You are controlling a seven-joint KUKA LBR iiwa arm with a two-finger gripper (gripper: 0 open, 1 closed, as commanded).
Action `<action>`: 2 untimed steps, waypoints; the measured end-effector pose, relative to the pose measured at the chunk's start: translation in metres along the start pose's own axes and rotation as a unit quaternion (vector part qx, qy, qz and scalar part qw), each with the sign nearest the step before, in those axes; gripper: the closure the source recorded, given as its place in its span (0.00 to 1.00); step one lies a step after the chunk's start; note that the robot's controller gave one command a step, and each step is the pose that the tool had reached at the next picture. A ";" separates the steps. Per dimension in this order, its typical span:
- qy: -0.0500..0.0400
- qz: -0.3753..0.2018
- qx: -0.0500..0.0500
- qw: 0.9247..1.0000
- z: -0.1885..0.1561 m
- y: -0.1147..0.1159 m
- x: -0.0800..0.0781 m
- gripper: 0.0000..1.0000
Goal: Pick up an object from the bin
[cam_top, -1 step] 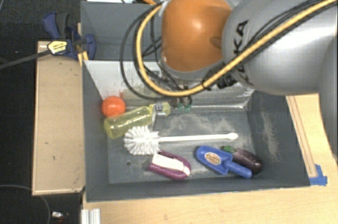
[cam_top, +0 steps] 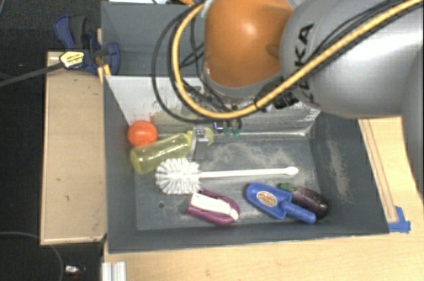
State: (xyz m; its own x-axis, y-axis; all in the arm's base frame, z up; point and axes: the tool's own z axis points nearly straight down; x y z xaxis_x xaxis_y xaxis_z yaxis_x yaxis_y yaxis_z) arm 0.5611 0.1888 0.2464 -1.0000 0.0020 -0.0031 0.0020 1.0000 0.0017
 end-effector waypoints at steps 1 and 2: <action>-0.005 -0.052 -0.001 0.999 0.154 -0.026 -0.025 0.00; -0.009 -0.055 -0.002 0.998 0.085 -0.031 -0.015 0.00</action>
Offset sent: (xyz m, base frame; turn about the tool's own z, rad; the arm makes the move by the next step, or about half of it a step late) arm 0.0138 -0.0308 -0.0864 -0.1153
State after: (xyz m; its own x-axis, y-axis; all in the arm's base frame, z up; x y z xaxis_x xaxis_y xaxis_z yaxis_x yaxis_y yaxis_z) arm 0.5768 0.1583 0.1617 -0.9939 -0.1081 -0.0213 -0.1082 0.9941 0.0051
